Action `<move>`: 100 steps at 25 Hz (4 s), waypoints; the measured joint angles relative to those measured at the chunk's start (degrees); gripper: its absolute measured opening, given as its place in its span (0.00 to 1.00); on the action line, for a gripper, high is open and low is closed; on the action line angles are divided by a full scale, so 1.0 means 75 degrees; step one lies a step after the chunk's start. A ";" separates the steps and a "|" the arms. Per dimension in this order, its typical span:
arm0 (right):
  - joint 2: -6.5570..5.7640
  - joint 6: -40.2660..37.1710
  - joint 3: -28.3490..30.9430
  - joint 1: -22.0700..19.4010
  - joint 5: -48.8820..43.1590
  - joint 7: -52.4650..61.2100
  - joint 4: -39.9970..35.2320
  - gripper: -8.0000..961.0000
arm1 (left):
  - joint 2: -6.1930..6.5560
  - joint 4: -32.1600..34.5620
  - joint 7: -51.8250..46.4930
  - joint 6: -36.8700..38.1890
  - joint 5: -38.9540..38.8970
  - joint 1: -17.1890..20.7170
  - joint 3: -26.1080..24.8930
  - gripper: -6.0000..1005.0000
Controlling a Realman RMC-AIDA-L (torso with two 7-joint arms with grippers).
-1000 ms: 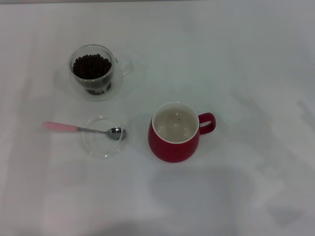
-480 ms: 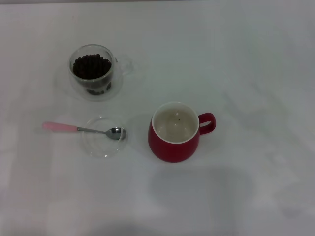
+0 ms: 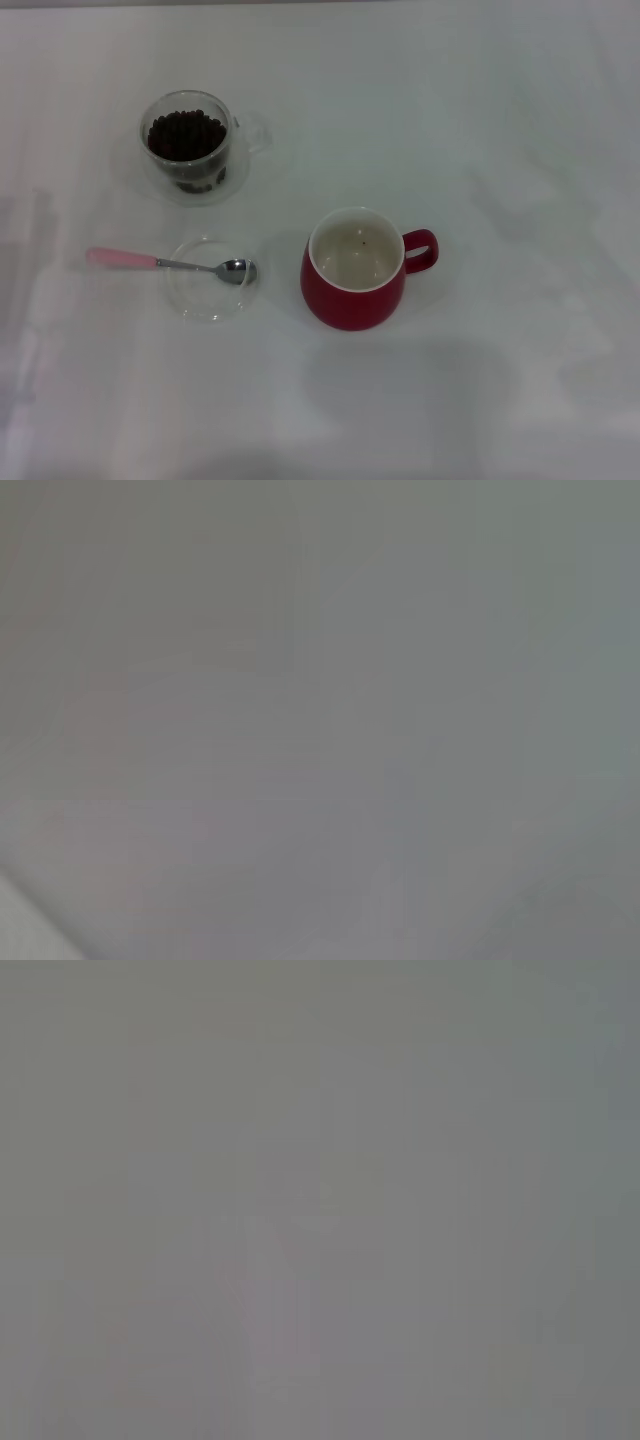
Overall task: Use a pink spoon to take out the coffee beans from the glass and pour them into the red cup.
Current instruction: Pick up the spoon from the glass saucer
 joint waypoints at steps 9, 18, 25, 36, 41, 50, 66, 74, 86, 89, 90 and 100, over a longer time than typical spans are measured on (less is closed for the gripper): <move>-0.0016 0.0012 -0.0077 -0.0085 -0.0137 0.0171 -0.0121 0.80 | -0.0004 -0.0376 -0.0572 -0.0265 0.1053 0.0015 0.0335 0.63; -0.0093 -0.0102 -0.0077 -0.0355 -0.0153 0.0307 -0.0132 0.80 | -0.0005 -0.0373 -0.1228 -0.0614 0.1108 0.0377 0.0760 0.63; -0.0068 -0.0184 -0.0076 -0.0490 -0.0154 0.0246 -0.0132 0.80 | 0.0012 -0.0371 -0.1950 -0.1309 0.1127 0.0417 0.0842 0.63; 0.0020 -0.0211 -0.0076 -0.0521 -0.0346 0.0144 -0.0131 0.80 | 0.0021 -0.0070 -0.2425 -0.1471 0.1429 0.0128 0.1387 0.63; 0.0056 -0.0373 -0.0072 -0.0552 -0.0351 0.0145 -0.0131 0.80 | 0.0032 0.0227 -0.3033 -0.1696 0.1490 0.0008 0.1552 0.63; 0.0119 -0.0419 -0.0072 -0.0584 -0.0353 0.0135 -0.0134 0.80 | 0.0031 0.0360 -0.3453 -0.2294 0.1932 -0.0321 0.1576 0.62; 0.0113 -0.0363 -0.0014 -0.0589 -0.0344 0.0137 -0.0132 0.80 | -0.0016 0.0372 -0.3202 -0.2338 0.2042 -0.0404 0.1625 0.62; 0.0067 -0.0314 -0.0005 -0.0533 -0.0339 0.0178 -0.0131 0.80 | -0.0016 0.0335 -0.3054 -0.2283 0.2103 -0.0351 0.1601 0.56; 0.0057 -0.0361 -0.0118 -0.0447 -0.0352 0.0049 -0.0141 0.80 | 0.0001 0.0365 -0.3179 -0.2303 0.2053 -0.0389 0.1579 0.29; 0.0065 -0.0379 -0.0132 -0.0440 -0.0353 0.0047 -0.0144 0.80 | 0.0014 0.0407 -0.3222 -0.2320 0.2043 -0.0407 0.1577 0.21; 0.0073 -0.0396 -0.0128 -0.0438 -0.0353 0.0047 -0.0144 0.80 | 0.0016 0.0409 -0.3223 -0.2321 0.2040 -0.0411 0.1578 0.19; 0.0225 -0.0445 -0.0152 -0.0423 -0.0353 -0.0023 -0.0320 0.80 | 0.0050 0.0891 -0.3211 -0.2077 0.2094 -0.0368 0.1644 0.13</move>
